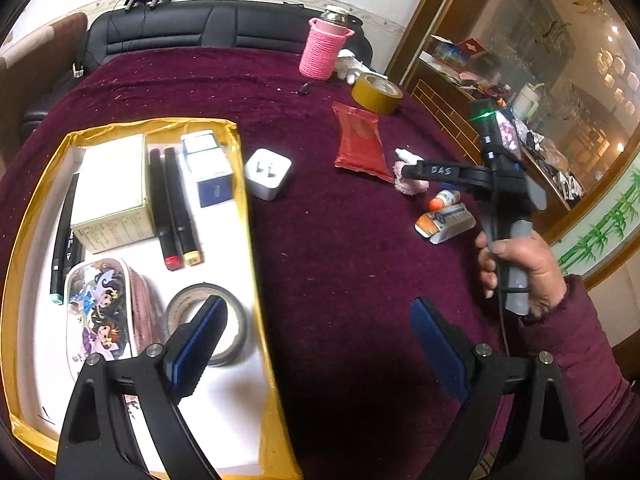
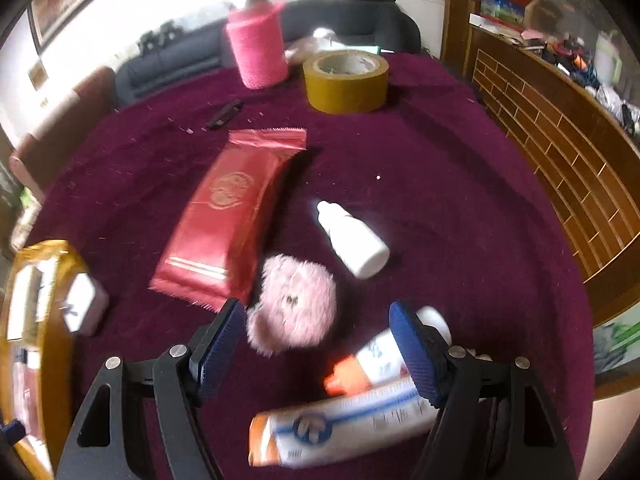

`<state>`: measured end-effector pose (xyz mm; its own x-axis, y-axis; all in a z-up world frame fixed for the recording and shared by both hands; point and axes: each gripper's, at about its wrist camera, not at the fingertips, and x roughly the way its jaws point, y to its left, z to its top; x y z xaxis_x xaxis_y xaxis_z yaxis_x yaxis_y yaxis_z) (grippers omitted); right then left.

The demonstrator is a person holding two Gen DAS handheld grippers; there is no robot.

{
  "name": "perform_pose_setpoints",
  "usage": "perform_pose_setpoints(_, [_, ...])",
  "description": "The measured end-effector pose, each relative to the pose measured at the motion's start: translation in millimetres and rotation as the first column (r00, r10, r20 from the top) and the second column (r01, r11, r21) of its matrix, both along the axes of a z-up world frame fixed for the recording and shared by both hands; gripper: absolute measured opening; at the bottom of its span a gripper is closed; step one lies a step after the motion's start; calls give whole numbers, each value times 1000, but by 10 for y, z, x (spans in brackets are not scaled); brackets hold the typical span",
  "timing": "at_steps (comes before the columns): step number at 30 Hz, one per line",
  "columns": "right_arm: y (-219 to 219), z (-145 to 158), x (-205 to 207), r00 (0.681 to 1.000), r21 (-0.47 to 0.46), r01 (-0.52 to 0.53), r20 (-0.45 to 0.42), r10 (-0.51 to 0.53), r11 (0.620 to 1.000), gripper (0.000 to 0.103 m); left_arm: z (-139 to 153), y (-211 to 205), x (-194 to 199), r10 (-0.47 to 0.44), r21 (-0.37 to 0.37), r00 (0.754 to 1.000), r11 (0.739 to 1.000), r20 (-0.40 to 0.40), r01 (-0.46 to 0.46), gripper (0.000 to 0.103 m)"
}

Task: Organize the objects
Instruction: 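Move both tools toward the pink fluffy ball and white dropper bottle, then grasp the white dropper bottle with the left tool while the right tool grasps the pink fluffy ball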

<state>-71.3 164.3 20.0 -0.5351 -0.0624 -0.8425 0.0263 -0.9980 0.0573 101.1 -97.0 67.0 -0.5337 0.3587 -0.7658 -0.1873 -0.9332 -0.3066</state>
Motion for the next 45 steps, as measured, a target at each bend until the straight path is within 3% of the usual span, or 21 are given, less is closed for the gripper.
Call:
perform_pose_setpoints(3, [-59, -84, -65, 1000, 21, 3, 18, -3, 1000, 77, -4, -33, -41, 6, 0, 1000, 1000, -1, -6, 92])
perform_pose_setpoints(7, [-69, -109, -46, 1000, 3, -1, 21, 0, 1000, 43, 3, -49, -147, 16, -23, 1000, 1000, -19, -16, 92])
perform_pose_setpoints(11, [-58, -79, 64, 1000, -9, 2, -13, -2, 1000, 42, 46, -26, -286, 9, -38, 999, 999, -44, -11, 92])
perform_pose_setpoints(20, [329, 23, 491, 990, -254, 59, -106, -88, 966, 42, 96, 317, -493, -56, -93, 997, 994, -51, 51, 92])
perform_pose_setpoints(27, [711, 173, 779, 973, -385, 93, -159, -165, 918, 43, 68, 868, -852, -108, -103, 993, 989, -44, 103, 92])
perform_pose_setpoints(35, [1123, 150, 1084, 961, -456, 120, -171, -219, 882, 43, -19, 1693, -1422, -164, -67, 986, 985, -34, 162, 92])
perform_pose_setpoints(38, [1250, 104, 1119, 959, -485, 127, -164, -232, 865, 44, -131, 1977, -1677, -160, -45, 987, 986, 2, 160, 92])
perform_pose_setpoints(45, [1438, -13, 1121, 958, -556, 118, -154, -241, 823, 44, -386, 2335, -2169, -89, -81, 995, 992, 55, 93, 92])
